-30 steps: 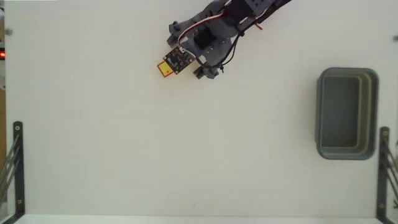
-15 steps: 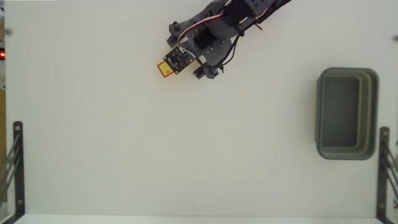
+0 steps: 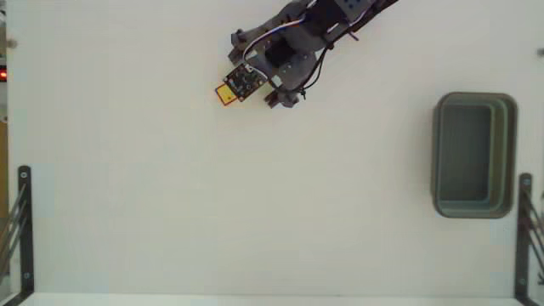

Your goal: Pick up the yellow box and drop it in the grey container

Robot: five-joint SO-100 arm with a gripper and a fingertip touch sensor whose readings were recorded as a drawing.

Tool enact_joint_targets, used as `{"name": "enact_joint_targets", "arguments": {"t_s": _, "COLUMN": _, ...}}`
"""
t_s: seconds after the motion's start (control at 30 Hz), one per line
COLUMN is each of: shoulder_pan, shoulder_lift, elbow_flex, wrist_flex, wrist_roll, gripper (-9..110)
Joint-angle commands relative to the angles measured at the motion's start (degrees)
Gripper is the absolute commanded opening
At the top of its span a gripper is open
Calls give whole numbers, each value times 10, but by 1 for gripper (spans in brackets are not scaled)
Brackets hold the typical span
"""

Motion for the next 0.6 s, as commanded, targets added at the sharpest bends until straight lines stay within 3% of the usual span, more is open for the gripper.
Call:
{"name": "enact_joint_targets", "arguments": {"t_s": 0.0, "shoulder_pan": 11, "shoulder_lift": 14, "elbow_flex": 1, "wrist_flex": -10, "wrist_roll": 3, "gripper": 104}}
{"name": "enact_joint_targets", "arguments": {"t_s": 0.57, "shoulder_pan": 11, "shoulder_lift": 14, "elbow_flex": 1, "wrist_flex": -10, "wrist_roll": 3, "gripper": 100}}
